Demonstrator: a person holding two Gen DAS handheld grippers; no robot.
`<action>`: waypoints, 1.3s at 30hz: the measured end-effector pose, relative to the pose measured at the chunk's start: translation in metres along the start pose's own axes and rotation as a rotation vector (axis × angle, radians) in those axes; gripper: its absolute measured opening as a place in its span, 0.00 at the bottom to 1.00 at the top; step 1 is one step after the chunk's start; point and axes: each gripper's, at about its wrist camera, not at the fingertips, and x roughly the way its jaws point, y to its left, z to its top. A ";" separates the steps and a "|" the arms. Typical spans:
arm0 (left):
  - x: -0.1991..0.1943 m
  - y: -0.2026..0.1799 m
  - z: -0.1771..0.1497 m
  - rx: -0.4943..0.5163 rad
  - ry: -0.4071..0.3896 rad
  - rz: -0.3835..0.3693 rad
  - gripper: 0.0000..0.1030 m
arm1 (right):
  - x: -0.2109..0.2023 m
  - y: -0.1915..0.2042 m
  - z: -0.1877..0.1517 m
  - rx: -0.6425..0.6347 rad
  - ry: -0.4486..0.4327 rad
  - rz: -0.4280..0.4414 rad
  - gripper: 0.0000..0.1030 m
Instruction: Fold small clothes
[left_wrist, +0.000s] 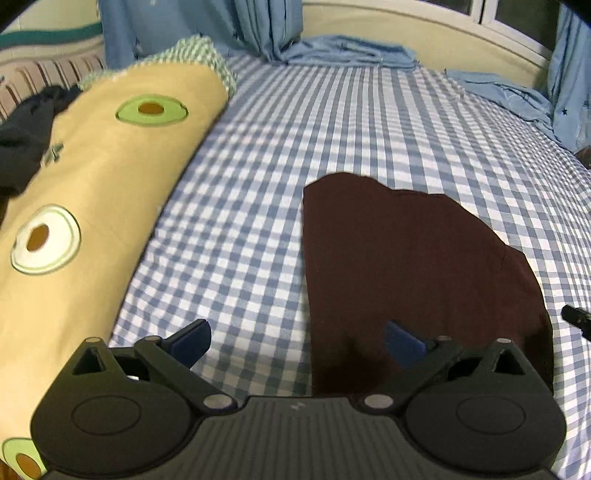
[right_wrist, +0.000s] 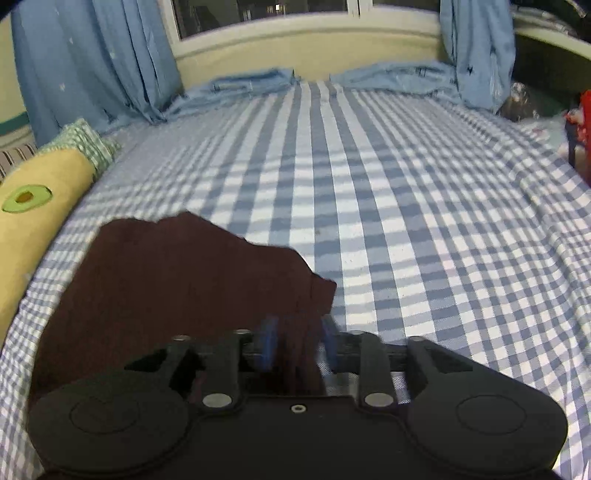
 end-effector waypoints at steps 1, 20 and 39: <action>-0.003 -0.001 -0.001 0.009 -0.014 0.006 0.99 | -0.008 0.003 -0.001 0.001 -0.023 -0.003 0.48; -0.082 -0.007 -0.049 -0.022 -0.314 0.006 0.99 | -0.147 0.020 -0.038 0.013 -0.324 0.016 0.99; -0.168 -0.008 -0.153 -0.081 -0.361 0.058 0.99 | -0.252 0.000 -0.119 -0.058 -0.395 0.095 0.99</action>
